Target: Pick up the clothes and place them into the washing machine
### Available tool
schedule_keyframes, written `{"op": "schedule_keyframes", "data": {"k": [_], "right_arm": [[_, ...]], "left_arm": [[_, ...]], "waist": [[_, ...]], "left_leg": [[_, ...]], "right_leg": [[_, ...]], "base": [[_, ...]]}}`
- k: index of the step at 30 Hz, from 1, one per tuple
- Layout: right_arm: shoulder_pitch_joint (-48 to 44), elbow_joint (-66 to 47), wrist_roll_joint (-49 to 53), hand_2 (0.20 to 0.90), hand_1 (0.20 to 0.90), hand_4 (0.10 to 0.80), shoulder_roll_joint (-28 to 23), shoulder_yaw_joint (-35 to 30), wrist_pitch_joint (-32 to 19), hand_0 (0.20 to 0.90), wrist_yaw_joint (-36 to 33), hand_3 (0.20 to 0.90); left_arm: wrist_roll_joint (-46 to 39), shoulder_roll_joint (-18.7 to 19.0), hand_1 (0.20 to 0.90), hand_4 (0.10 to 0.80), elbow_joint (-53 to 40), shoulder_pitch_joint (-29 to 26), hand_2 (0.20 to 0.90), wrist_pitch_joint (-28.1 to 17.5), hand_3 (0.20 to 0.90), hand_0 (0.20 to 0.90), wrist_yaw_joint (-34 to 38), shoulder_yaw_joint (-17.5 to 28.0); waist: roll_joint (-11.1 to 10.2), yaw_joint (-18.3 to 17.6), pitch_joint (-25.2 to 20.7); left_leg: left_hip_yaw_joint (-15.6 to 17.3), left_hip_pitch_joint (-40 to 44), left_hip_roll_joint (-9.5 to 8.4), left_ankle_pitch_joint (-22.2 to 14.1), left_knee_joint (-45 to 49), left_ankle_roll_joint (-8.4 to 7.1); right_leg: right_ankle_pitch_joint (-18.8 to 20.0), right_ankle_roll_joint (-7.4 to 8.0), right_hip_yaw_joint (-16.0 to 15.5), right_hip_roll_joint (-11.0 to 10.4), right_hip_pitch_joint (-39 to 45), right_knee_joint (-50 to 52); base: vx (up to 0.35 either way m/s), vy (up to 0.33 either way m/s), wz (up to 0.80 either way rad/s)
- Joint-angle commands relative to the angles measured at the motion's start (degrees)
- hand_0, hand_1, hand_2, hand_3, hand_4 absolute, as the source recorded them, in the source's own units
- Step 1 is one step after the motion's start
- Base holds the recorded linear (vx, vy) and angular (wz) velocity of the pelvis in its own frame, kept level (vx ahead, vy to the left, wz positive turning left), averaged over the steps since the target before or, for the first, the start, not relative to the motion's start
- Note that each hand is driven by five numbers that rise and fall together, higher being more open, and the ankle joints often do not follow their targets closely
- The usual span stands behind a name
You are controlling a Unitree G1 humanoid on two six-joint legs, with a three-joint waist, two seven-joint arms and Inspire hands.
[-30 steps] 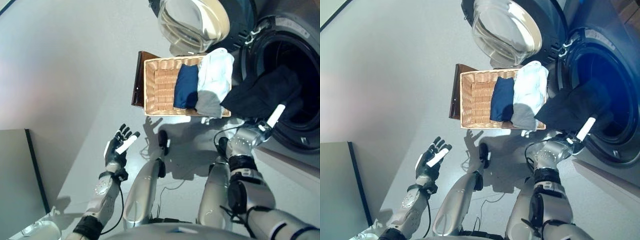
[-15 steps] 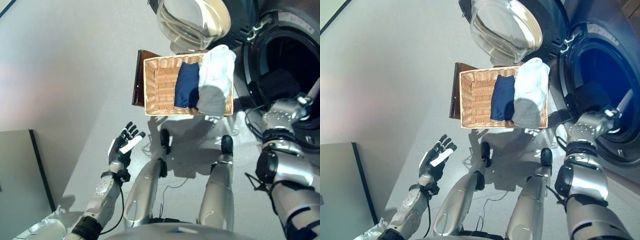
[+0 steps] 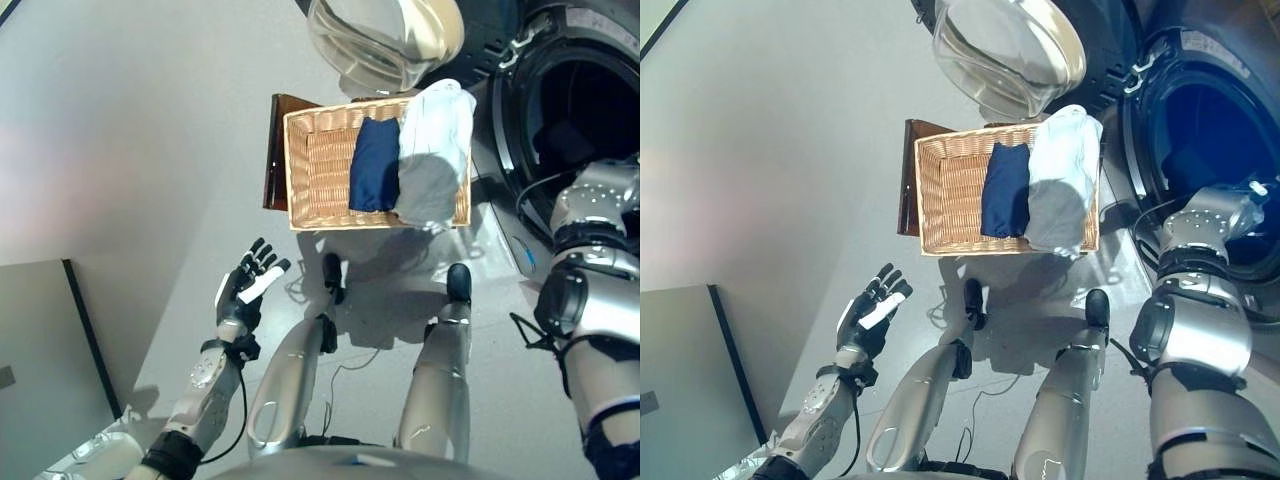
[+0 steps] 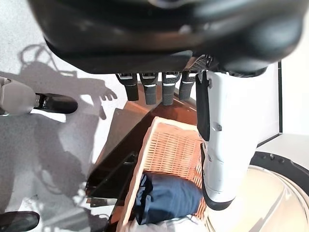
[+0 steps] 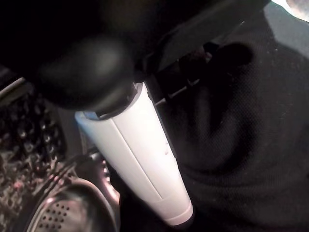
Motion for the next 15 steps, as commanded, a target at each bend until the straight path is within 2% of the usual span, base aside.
{"op": "schedule_keyframes", "data": {"k": [1, 9, 13, 14, 15], "right_arm": [[-10.1, -6.8, -1.9, 0.200, 0.200, 0.300, -13.7, 5.7, -7.9, 0.200, 1.1, 0.200], [-9.8, -10.0, -2.4, 0.200, 0.200, 0.300, -12.4, 4.3, -11.2, 0.200, -1.2, 0.200], [-9.9, -8.4, -5.7, 0.200, 0.200, 0.300, -12.2, 5.3, -8.6, 0.200, -3.5, 0.200], [-10.0, -8.4, -5.8, 0.510, 0.510, 0.522, -12.2, 5.4, -8.6, 0.510, -3.6, 0.510], [-10.1, -7.1, -6.5, 0.900, 0.900, 0.800, -12.2, 5.9, -7.3, 0.900, -3.9, 0.900]], "left_arm": [[-0.3, 2.3, 0.900, 0.800, -5.3, -0.2, 0.900, -4.9, 0.900, 0.900, 0.7, -0.6], [-0.4, 2.2, 0.900, 0.800, -4.8, -0.4, 0.900, -5.0, 0.900, 0.900, 1.4, -0.1], [-0.3, 2.7, 0.900, 0.800, -5.0, -0.4, 0.900, -5.3, 0.900, 0.900, 1.8, 0.5], [-0.3, 2.7, 0.900, 0.800, -5.1, -0.4, 0.900, -5.2, 0.900, 0.900, 1.8, 0.5], [-0.3, 2.7, 0.900, 0.800, -5.1, -0.3, 0.900, -5.2, 0.900, 0.900, 2.0, 0.6]], "waist": [[4.6, 0.3, -2.7], [4.8, 0.3, -3.2], [4.7, 0.7, -3.2], [4.7, 0.7, -3.2], [4.6, 0.8, -3.2]], "left_leg": [[0.4, -0.7, 1.94, -7.9, 5.9, -4.69], [0.6, -1.4, 2.03, -8.2, 6.6, -4.61], [0.8, -1.5, 2.03, -8.2, 6.7, -4.58], [0.8, -1.5, 2.04, -8.2, 6.7, -4.58], [0.9, -1.6, 2.11, -8.2, 6.6, -4.58]], "right_leg": [[-1.6, -6.34, 0.1, 3.2, -1.2, 1.0], [-1.7, -6.40, 0.4, 3.1, -1.9, 1.3], [-1.6, -6.49, 0.4, 3.2, -2.2, 1.5], [-1.6, -6.49, 0.4, 3.2, -2.2, 1.5], [-1.5, -6.53, 0.3, 3.3, -2.3, 1.3]], "base": [[0.016, 0.016, 0.03], [0.001, 0.003, 0.00], [0.000, 0.000, 0.00], [0.000, 0.000, 0.00], [0.000, 0.000, 0.00]]}}
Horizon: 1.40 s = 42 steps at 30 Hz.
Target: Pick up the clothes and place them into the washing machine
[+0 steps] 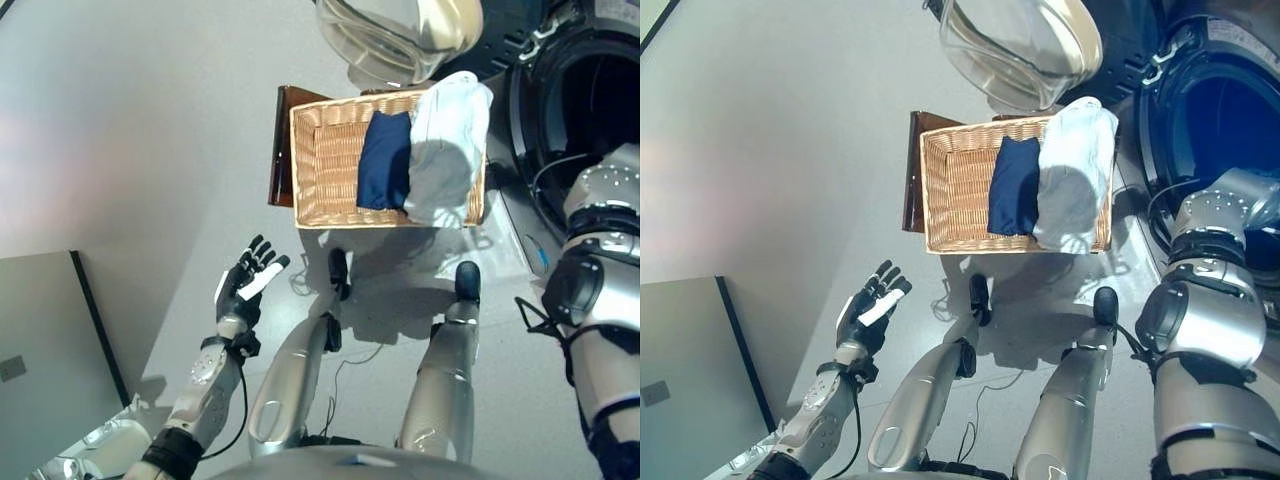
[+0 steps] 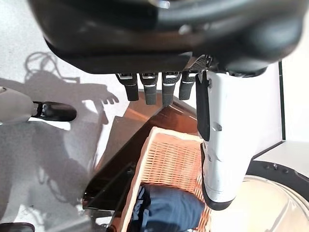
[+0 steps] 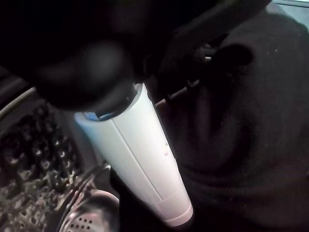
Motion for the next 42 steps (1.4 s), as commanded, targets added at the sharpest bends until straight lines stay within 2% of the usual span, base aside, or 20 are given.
{"op": "schedule_keyframes", "data": {"k": [1, 17, 20, 22, 24, 25, 26, 28, 33, 34, 35, 39, 42], "right_arm": [[-5.8, -6.0, -7.6, 0.900, 0.900, 0.800, -11.3, 8.5, -1.0, 0.900, 0.5, 0.900], [-4.1, -5.9, -10.4, 0.900, 0.900, 0.800, -9.1, 9.2, 1.0, 0.900, -0.5, 0.900], [-3.5, -5.9, -13.6, 0.900, 0.900, 0.800, -9.0, 9.6, 2.2, 0.900, -2.0, 0.900], [-3.6, -4.2, -19.9, 0.900, 0.900, 0.800, -10.0, 10.9, 5.2, 0.900, -5.9, 0.900], [-4.0, -1.3, -28.5, 0.900, 0.900, 0.800, -11.3, 14.2, 10.7, 0.900, -9.4, 0.900], [-4.5, 0.5, -36.2, 0.900, 0.900, 0.800, -12.2, 17.5, 16.0, 0.900, -12.6, 0.900], [-4.8, 0.9, -37.8, 0.900, 0.900, 0.800, -11.8, 18.0, 16.5, 0.900, -13.0, 0.900], [-5.3, 3.3, -47.3, 0.900, 0.900, 0.800, -12.7, 22.0, 23.0, 0.900, -16.2, 0.900], [-4.7, 4.6, -65.3, 0.900, 0.900, 0.800, -13.8, 28.3, 33.9, 0.900, -20.3, 0.900], [-4.8, 4.6, -65.3, 0.900, 0.900, 0.800, -13.8, 28.4, 34.0, 0.900, -20.3, 0.900], [-4.4, 5.1, -69.8, 0.900, 0.900, 0.800, -13.8, 29.4, 36.9, 0.900, -21.9, 0.900], [-2.2, 4.2, -76.2, 0.900, 0.900, 0.800, -12.1, 29.6, 41.0, 0.900, -23.5, 0.900], [-0.1, 3.1, -77.6, 0.900, 0.900, 0.800, -10.1, 27.7, 41.5, 0.900, -24.4, 0.900]], "left_arm": [[-0.1, 2.6, 0.900, 0.800, -5.0, 0.7, 0.900, -5.1, 0.900, 0.900, 0.9, 0.4], [-0.6, 2.8, 0.900, 0.800, -5.5, 1.3, 0.900, -5.0, 0.900, 0.900, 1.4, 1.5], [-0.7, 3.0, 0.900, 0.800, -5.7, 1.4, 0.900, -5.2, 0.900, 0.900, 1.4, 1.7], [-0.5, 3.4, 0.900, 0.800, -6.0, 1.7, 0.900, -5.2, 0.900, 0.900, 1.7, 1.8], [-0.1, 3.9, 0.900, 0.800, -6.4, 1.9, 0.900, -5.4, 0.900, 0.900, 2.0, 1.9], [0.2, 4.0, 0.900, 0.800, -7.1, 2.0, 0.900, -5.4, 0.900, 0.900, 2.1, 2.1], [0.6, 4.1, 0.900, 0.800, -7.4, 2.0, 0.900, -5.5, 0.900, 0.900, 2.3, 2.2], [1.0, 4.4, 0.900, 0.800, -8.1, 1.7, 0.900, -5.8, 0.900, 0.900, 2.6, 2.4], [1.4, 3.9, 0.900, 0.800, -8.9, 0.8, 0.900, -6.4, 0.900, 0.900, 3.2, 3.5], [1.4, 3.9, 0.900, 0.800, -8.9, 0.8, 0.900, -6.4, 0.900, 0.900, 3.2, 3.6], [1.8, 3.5, 0.900, 0.800, -8.8, 0.3, 0.900, -6.7, 0.900, 0.900, 3.4, 3.7], [2.5, 2.6, 0.900, 0.800, -8.7, -0.5, 0.900, -6.8, 0.900, 0.900, 3.8, 3.8], [3.0, 2.1, 0.900, 0.800, -8.6, -1.0, 0.900, -6.9, 0.900, 0.900, 3.9, 3.8]], "waist": [[4.2, -0.1, -2.9], [3.7, 0.2, -2.7], [3.7, 0.3, -2.7], [3.6, 0.6, -2.8], [3.4, 0.8, -2.7], [3.6, 0.9, -2.5], [3.6, 0.9, -2.4], [3.6, 1.0, -2.1], [3.4, 1.2, -1.9], [3.5, 1.2, -1.9], [3.2, 1.3, -2.1], [3.0, 1.4, -2.1], [2.8, 1.4, -2.0]], "left_leg": [[0.4, -0.6, 2.90, -8.5, 7.5, -4.98], [0.5, -0.8, 3.09, -8.3, 7.7, -4.78], [0.6, -0.9, 3.05, -8.2, 7.6, -4.74], [0.6, -1.0, 3.09, -8.1, 7.6, -4.71], [0.6, -0.7, 3.10, -8.6, 7.8, -4.73], [0.7, -1.0, 3.18, -8.1, 7.8, -4.67], [0.7, -1.1, 3.21, -8.0, 7.8, -4.63], [0.6, -1.1, 3.15, -7.9, 7.7, -4.57], [0.3, -1.0, 3.13, -7.9, 7.6, -4.48], [0.3, -1.1, 3.18, -7.6, 7.5, -4.46], [0.4, -1.3, 3.26, -7.6, 7.5, -4.44], [0.2, -1.3, 3.40, -7.6, 7.7, -4.44], [0.2, -1.4, 3.49, -7.6, 7.8, -4.40]], "right_leg": [[-1.5, -7.30, -0.1, 4.0, -0.5, 1.1], [-1.1, -7.47, 0.1, 4.3, -0.6, 0.9], [-1.0, -7.44, 0.0, 4.3, -0.5, 0.6], [-0.9, -7.47, -0.1, 4.3, -0.6, 0.6], [-1.3, -7.42, -0.4, 4.1, -0.2, 0.7], [-0.7, -7.41, -0.3, 4.2, -0.5, 0.7], [-0.5, -7.44, -0.3, 4.3, -0.6, 0.6], [-0.5, -7.44, -0.3, 4.3, -0.4, 0.5], [-0.4, -7.47, -0.3, 4.5, -0.3, 0.5], [-0.1, -7.48, -0.2, 4.6, -0.5, 0.4], [0.1, -7.51, -0.2, 4.6, -0.5, 0.2], [0.3, -7.56, -0.2, 4.7, -0.4, 0.2], [0.2, -7.61, -0.2, 4.8, -0.4, 0.2]], "base": [[0.000, 0.000, 0.00], [0.000, 0.000, 0.00], [0.000, 0.000, 0.00], [-0.015, 0.002, 0.00], [0.000, 0.000, 0.00], [-0.056, -0.009, 0.02], [-0.040, -0.010, 0.01], [-0.018, -0.002, 0.00], [-0.016, 0.000, 0.01], [0.000, 0.000, 0.00], [-0.030, 0.002, 0.00], [0.000, 0.000, 0.00], [0.000, 0.000, 0.00]]}}
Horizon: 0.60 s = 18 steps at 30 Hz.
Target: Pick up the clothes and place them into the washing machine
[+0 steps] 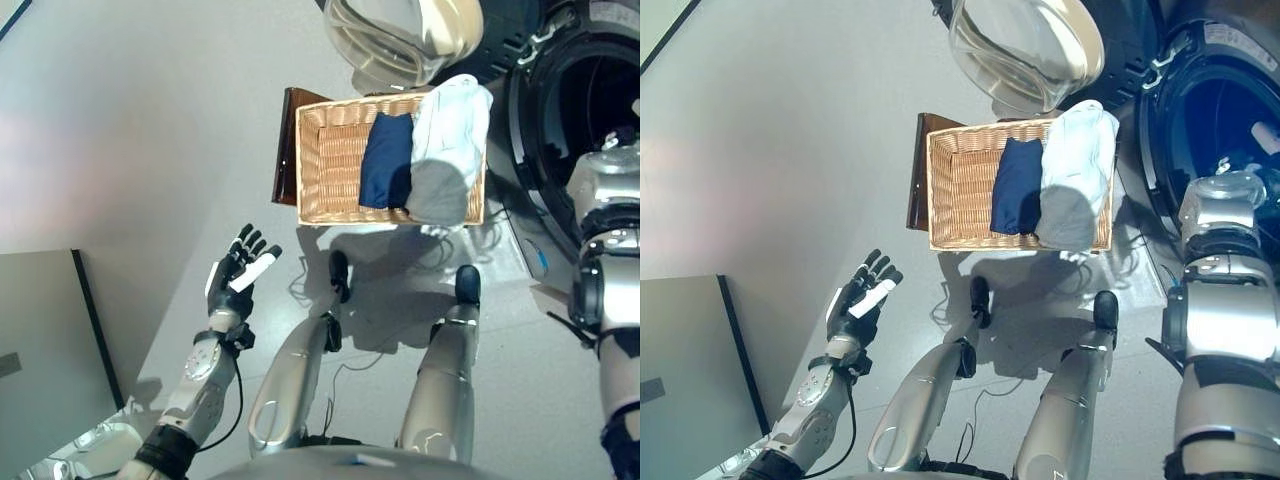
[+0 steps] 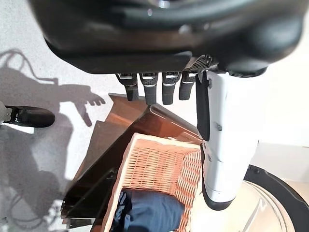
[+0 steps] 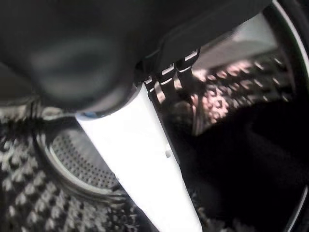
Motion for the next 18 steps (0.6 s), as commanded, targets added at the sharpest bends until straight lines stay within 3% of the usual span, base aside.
{"op": "schedule_keyframes", "data": {"k": [1, 9, 18], "right_arm": [[1.1, -5.4, -6.5, 0.900, 0.900, 0.800, -3.7, 4.1, -0.5, 0.900, -6.4, 0.900], [6.6, -9.5, -9.1, 0.900, 0.900, 0.800, 2.7, 0.3, -0.7, 0.900, -9.0, 0.900], [15.4, -20.6, -13.4, 0.900, 0.900, 0.800, 10.4, -0.1, -5.6, 0.900, -4.5, 0.900]], "left_arm": [[2.6, 0.4, 0.900, 0.800, -5.1, -0.9, 0.900, -6.0, 0.900, 0.900, 1.0, 3.1], [3.5, -0.6, 0.900, 0.800, -4.4, -1.3, 0.900, -6.3, 0.900, 0.900, 1.3, 3.4], [3.9, -1.0, 0.900, 0.800, -4.4, -0.4, 0.900, -6.9, 0.900, 0.900, 1.5, 5.4]], "waist": [[2.7, 1.1, -1.9], [2.7, 1.5, -2.0], [1.4, 1.1, -1.4]], "left_leg": [[0.5, -1.4, 3.05, -8.1, 6.6, -4.39], [0.4, -1.3, 3.11, -7.9, 6.5, -4.44], [0.2, -1.5, 3.47, -8.0, 7.2, -4.40]], "right_leg": [[0.4, -7.16, -0.3, 4.4, -0.4, -1.5], [0.4, -7.25, -0.3, 4.4, -0.1, -1.7], [0.6, -7.47, -0.5, 4.7, 0.0, -1.6]], "base": [[0.000, 0.000, 0.00], [0.000, 0.000, 0.00], [0.000, 0.001, 0.00]]}}
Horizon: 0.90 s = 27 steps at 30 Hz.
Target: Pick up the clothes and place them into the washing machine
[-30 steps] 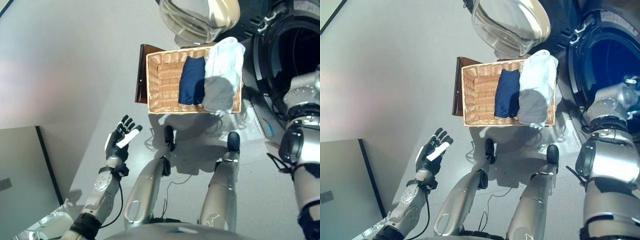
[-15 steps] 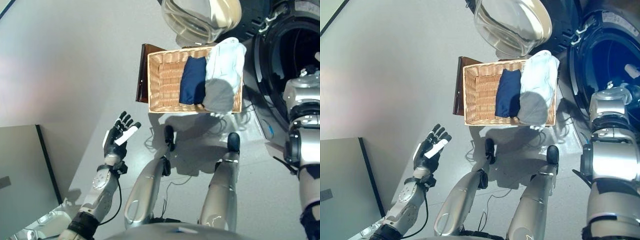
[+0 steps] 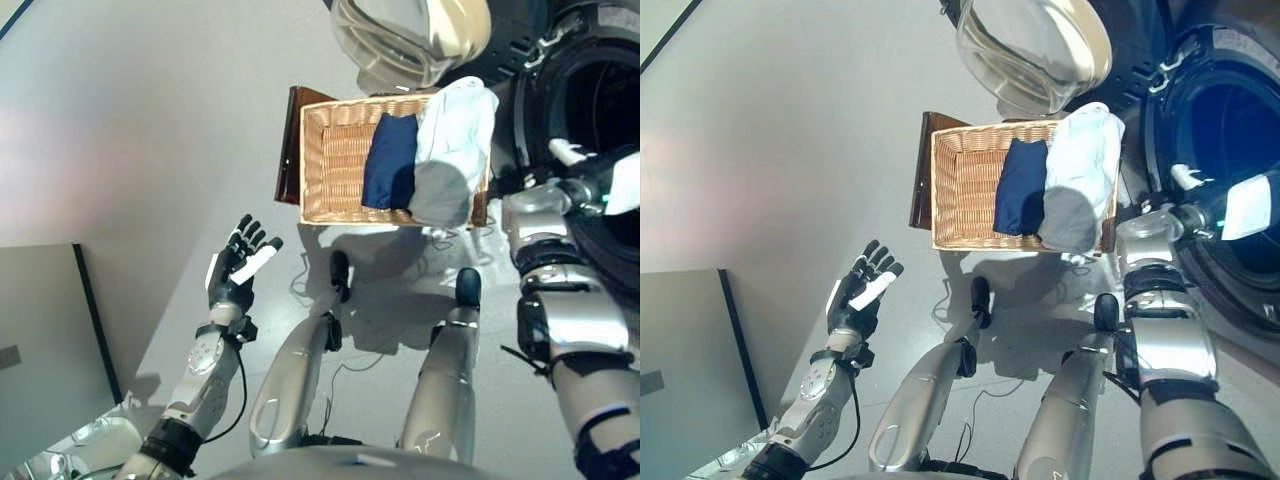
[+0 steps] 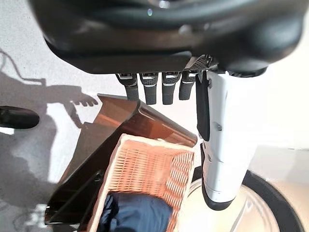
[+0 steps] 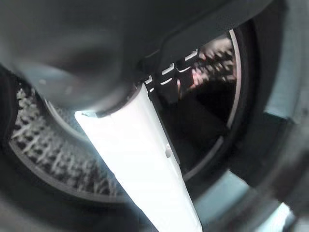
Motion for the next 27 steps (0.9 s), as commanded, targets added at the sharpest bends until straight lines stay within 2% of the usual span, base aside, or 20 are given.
{"op": "schedule_keyframes", "data": {"k": [1, 13, 20, 27], "right_arm": [[1.9, -8.7, -6.0, 0.900, 0.900, 0.800, -3.1, 2.6, -5.0, 0.900, -0.5, 0.900], [7.7, -13.2, -15.9, 0.900, 0.900, 0.800, -2.0, 6.9, -3.9, 0.900, 5.3, 0.900], [7.3, -17.8, -29.3, 0.900, 0.900, 0.800, -6.3, 16.4, -2.5, 0.900, 14.4, 0.900], [0.3, -16.3, -42.0, 0.900, 0.900, 0.800, -11.3, 28.4, -0.8, 0.900, 24.3, 0.900]], "left_arm": [[1.9, 1.0, 0.900, 0.800, -4.7, 0.8, 0.900, -5.7, 0.900, 0.900, 0.5, 4.3], [3.1, 1.5, 0.900, 0.800, -5.6, 3.3, 0.900, -5.8, 0.900, 0.900, -0.3, 6.8], [4.1, 2.3, 0.900, 0.800, -6.0, 4.3, 0.900, -6.0, 0.900, 0.900, -1.7, 8.1], [5.1, 2.7, 0.900, 0.800, -5.2, 4.8, 0.900, -5.1, 0.900, 0.900, -2.6, 9.2]], "waist": [[1.2, -0.1, -1.3], [-1.5, -0.2, -0.8], [-3.3, -0.1, -0.6], [-5.2, 0.6, 0.1]], "left_leg": [[0.4, -1.6, 3.22, -8.0, 7.0, -4.18], [0.1, -2.2, 3.67, -8.0, 7.7, -4.31], [-0.3, -2.3, 4.06, -7.9, 8.1, -4.43], [-0.9, -2.2, 4.35, -7.5, 7.9, -4.68]], "right_leg": [[0.7, -7.33, -0.3, 4.3, -0.3, -1.9], [1.1, -7.39, -1.1, 4.5, 0.3, -2.3], [1.4, -7.31, -1.4, 4.7, 0.6, -2.4], [1.5, -7.30, -2.3, 4.7, 0.9, -2.3]], "base": [[0.000, 0.000, 0.00], [0.001, 0.000, 0.01], [0.000, -0.001, 0.01], [0.000, -0.006, 0.06]]}}
